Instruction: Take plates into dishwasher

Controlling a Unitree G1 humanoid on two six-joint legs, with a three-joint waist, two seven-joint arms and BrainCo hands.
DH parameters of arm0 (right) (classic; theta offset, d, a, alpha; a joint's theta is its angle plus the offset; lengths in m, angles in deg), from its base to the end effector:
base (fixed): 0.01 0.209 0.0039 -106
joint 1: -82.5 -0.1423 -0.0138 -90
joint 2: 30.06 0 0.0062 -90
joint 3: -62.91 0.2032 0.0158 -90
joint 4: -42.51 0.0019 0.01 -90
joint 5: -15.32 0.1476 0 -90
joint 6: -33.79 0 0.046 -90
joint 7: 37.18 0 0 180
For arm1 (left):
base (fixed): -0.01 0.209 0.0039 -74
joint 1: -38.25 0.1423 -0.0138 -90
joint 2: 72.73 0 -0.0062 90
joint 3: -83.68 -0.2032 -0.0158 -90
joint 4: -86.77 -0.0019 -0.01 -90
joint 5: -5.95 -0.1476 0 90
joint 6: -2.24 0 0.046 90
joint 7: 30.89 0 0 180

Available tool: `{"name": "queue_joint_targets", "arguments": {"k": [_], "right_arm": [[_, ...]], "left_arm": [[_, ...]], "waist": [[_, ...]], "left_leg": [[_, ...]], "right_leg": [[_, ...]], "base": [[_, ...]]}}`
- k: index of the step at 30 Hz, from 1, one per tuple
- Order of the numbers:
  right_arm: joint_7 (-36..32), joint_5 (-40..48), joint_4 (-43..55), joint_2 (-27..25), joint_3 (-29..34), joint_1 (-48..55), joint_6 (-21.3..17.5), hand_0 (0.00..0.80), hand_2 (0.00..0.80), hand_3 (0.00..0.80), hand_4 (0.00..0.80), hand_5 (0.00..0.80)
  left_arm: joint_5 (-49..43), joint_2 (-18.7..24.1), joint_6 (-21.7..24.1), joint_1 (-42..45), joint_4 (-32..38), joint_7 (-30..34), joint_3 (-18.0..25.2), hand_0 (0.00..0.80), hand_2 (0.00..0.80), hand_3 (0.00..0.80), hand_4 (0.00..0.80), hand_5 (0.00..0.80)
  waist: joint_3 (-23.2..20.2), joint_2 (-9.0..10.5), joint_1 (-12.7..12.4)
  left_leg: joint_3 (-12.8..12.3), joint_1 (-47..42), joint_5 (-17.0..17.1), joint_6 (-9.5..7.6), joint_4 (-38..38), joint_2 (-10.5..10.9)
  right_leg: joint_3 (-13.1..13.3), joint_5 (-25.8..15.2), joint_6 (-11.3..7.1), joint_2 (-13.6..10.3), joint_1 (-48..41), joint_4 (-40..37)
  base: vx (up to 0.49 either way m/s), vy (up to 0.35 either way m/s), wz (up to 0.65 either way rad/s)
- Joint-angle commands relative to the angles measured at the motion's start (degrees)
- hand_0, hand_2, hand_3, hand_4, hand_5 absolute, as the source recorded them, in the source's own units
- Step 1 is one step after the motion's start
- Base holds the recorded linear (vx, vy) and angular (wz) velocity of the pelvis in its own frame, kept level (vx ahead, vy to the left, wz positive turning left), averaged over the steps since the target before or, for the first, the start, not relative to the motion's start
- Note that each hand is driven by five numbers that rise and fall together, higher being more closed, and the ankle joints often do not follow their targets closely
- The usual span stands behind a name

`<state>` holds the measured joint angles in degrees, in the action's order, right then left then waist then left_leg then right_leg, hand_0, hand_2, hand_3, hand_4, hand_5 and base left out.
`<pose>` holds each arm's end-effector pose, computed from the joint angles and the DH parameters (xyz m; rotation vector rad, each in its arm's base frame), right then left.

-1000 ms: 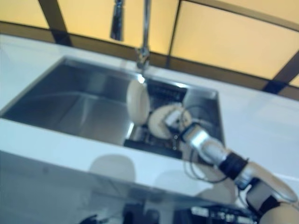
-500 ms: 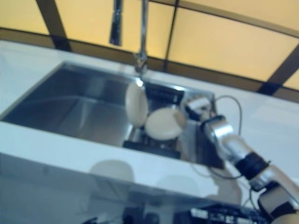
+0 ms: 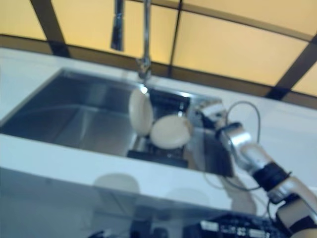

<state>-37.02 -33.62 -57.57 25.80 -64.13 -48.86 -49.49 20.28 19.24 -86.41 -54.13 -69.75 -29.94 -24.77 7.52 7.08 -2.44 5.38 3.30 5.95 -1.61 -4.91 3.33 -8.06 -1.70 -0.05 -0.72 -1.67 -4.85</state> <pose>0.3162 -0.2113 0.1623 -1.9053 -0.3768 0.1285 0.1015 0.2405 -0.1328 0.2382 1.1230 0.0232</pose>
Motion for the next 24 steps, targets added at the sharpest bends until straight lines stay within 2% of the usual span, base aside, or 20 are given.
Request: {"name": "queue_joint_targets", "arguments": {"k": [1, 10, 20, 24], "right_arm": [[0.9, -5.4, -0.9, -0.6, -1.9, -1.5, -0.2, 0.000, 0.000, 0.000, 0.000, 0.000], [2.7, -12.8, -7.3, 2.7, -8.0, -2.9, 1.7, 0.000, 0.000, 0.000, 0.000, 0.000], [4.1, -15.7, -13.5, 3.9, -12.0, -5.1, 3.8, 0.000, 0.000, 0.000, 0.000, 0.000], [6.1, -15.0, -16.1, 4.8, -12.6, -6.5, 5.8, 0.000, 0.000, 0.000, 0.000, 0.000]], "left_arm": [[-0.3, -0.1, 0.8, -1.8, -1.7, -0.6, -0.9, 0.000, 0.000, 0.000, 0.000, 0.000], [2.6, 0.2, 5.1, -2.9, 0.0, -1.4, -1.5, 0.000, 0.000, 0.000, 0.000, 0.000], [4.4, 0.3, 5.5, -3.2, 0.4, -0.8, -1.6, 0.000, 0.000, 0.000, 0.000, 0.000], [4.7, -0.3, 6.0, -3.1, 0.6, -0.9, -2.0, 0.000, 0.000, 0.000, 0.000, 0.000]], "waist": [[-0.8, -0.32, -1.4], [1.5, -0.86, -2.8], [3.2, -2.12, -3.7], [3.4, -2.93, -3.9]], "left_leg": [[-2.5, -2.6, -7.5, -3.15, -0.1, 0.2], [-1.3, -0.3, -6.6, -3.00, -0.1, 0.4], [-0.1, 1.6, -5.6, -2.87, -0.1, 0.9], [0.1, 2.3, -5.2, -2.75, -0.1, 1.0]], "right_leg": [[1.5, -1.1, -3.54, -1.2, 2.3, 0.9], [0.3, -1.2, -3.25, -1.3, 3.9, 1.1], [-0.7, -1.3, -2.86, -1.6, 5.4, 1.1], [-0.7, -1.5, -2.76, -1.7, 5.8, 0.7]], "base": [[0.000, 0.000, 0.00], [-0.029, -0.012, 0.03], [-0.029, -0.009, 0.05], [-0.032, 0.004, 0.06]]}}
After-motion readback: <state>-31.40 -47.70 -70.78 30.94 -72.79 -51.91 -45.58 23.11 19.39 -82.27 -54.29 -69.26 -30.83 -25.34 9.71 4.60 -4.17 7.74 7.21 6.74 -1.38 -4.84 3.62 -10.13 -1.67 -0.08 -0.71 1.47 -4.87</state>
